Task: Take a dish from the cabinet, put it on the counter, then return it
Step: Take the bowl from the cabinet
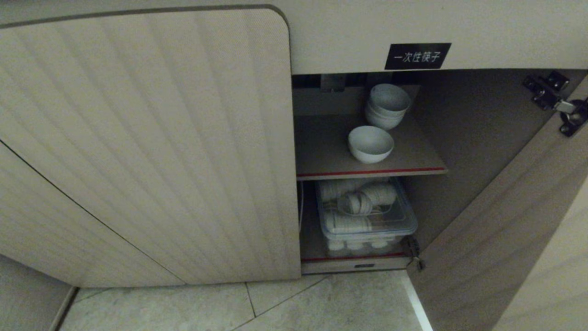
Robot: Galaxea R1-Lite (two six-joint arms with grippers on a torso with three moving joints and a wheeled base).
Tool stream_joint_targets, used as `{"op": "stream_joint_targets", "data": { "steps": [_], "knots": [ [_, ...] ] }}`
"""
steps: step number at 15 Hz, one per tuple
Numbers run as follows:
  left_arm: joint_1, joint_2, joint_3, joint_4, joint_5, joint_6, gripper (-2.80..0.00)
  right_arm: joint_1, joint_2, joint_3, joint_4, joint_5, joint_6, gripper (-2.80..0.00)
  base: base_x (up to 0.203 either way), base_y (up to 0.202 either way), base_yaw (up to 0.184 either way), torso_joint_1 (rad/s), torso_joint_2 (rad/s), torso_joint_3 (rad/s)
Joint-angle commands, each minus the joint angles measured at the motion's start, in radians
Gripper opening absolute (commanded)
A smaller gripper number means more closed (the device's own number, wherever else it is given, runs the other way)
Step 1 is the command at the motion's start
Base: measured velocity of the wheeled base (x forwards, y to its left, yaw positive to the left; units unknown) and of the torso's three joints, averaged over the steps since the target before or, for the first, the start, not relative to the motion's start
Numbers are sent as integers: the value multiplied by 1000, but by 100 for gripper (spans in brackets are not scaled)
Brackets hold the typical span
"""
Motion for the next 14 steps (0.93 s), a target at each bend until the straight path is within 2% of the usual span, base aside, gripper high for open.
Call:
{"op": "stream_joint_targets", "data": {
  "steps": [1, 10, 14],
  "knots": [
    [0, 0, 0, 0, 0, 0, -280, 0, 1, 0, 0, 1, -1, -280, 0, 0, 0, 0, 0, 0],
    [0, 0, 0, 0, 0, 0, -280, 0, 1, 0, 0, 1, -1, -280, 0, 0, 0, 0, 0, 0],
    [0, 0, 0, 0, 0, 0, -280, 1, 1, 0, 0, 1, -1, -280, -1, 157, -1, 5, 3, 5]
  ]
}}
